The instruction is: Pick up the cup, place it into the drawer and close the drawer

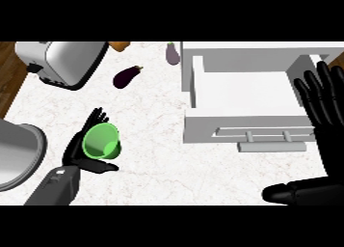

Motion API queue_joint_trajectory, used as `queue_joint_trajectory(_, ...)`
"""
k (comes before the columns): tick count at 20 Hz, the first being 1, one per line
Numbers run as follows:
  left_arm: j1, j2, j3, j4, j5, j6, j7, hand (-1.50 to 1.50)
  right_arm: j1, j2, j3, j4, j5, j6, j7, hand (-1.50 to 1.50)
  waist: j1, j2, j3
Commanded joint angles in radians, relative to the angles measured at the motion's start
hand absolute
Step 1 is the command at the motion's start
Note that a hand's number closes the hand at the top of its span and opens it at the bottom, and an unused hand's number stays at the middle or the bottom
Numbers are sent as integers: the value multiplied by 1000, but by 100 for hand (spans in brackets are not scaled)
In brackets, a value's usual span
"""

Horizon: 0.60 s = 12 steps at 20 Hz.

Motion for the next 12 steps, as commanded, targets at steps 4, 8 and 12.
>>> queue_joint_trajectory(4,24,-14,-19,-4,15,-204,-94,-150,17,22,41,-41,22,-14,16,-150,1,-2,0)
queue_joint_trajectory(8,-2,-23,-19,-2,31,-244,-82,150,-47,3,-2,44,8,-11,2,-150,1,2,-1)
queue_joint_trajectory(12,33,-35,-33,-59,34,-237,-139,150,-1,12,30,-44,11,-20,55,-150,4,-3,0)
